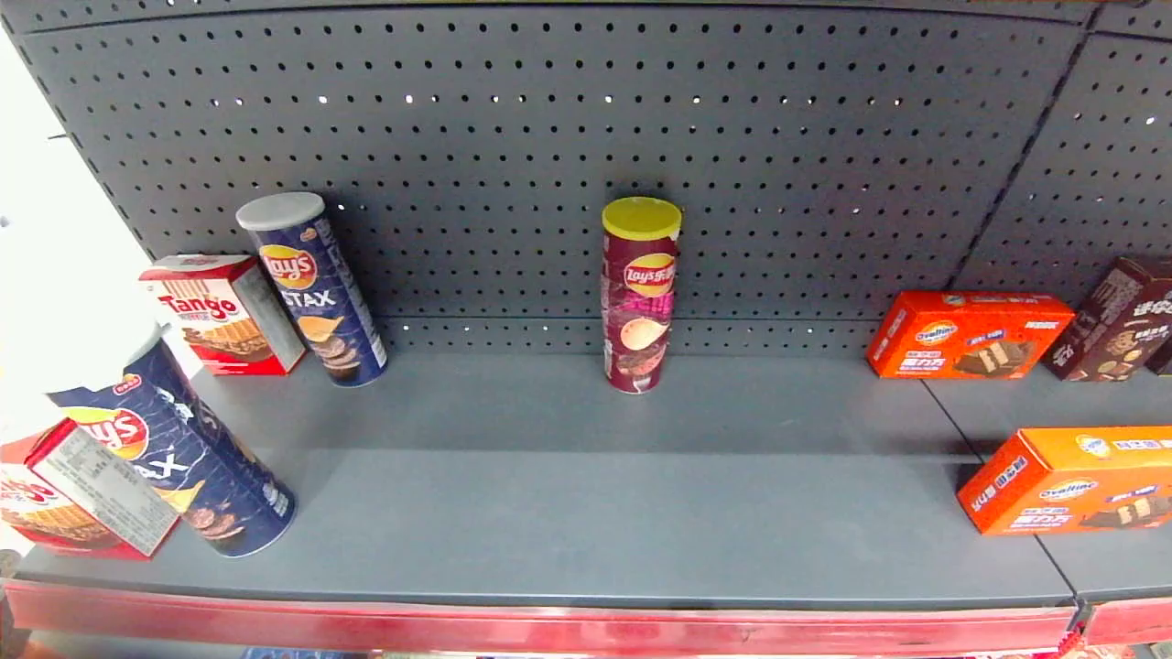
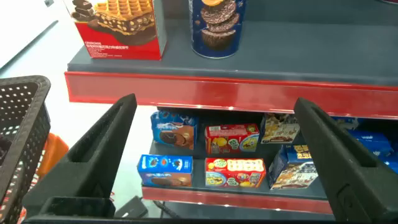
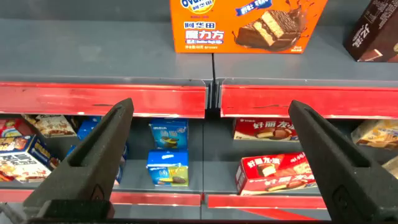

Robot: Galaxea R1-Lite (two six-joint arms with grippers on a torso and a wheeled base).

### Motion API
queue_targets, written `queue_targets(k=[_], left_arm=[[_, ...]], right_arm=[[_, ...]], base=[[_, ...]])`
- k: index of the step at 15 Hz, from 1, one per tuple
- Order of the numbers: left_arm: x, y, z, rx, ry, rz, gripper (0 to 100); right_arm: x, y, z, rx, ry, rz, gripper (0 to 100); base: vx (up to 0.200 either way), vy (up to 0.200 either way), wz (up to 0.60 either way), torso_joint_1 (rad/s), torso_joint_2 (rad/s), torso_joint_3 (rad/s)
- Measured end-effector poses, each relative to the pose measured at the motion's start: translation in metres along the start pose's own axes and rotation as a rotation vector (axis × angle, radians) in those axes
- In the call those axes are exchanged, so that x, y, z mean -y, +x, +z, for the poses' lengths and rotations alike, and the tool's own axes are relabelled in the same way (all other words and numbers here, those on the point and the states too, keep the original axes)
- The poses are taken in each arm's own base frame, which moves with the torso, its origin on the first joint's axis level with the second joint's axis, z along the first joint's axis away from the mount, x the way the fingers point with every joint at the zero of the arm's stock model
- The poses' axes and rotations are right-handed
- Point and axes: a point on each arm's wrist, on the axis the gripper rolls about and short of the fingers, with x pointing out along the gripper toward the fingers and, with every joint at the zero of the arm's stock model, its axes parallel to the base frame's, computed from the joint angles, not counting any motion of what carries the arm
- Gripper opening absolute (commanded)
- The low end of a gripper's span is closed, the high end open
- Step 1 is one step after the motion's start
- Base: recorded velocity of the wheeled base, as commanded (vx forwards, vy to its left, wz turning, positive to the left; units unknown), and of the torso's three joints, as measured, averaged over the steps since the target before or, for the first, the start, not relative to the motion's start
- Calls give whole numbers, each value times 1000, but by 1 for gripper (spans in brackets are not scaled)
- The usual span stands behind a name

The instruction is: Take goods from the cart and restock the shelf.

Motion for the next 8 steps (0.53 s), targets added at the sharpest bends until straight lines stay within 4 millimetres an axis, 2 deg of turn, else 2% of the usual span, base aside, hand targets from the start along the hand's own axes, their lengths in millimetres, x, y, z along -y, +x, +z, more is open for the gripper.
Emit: queue_targets(k=[8], left_arm=[[0,0,0,0,-1,3,100]], right_arm=[[0,0,0,0,0,-1,100]], base=[[0,0,600,5,4,2]])
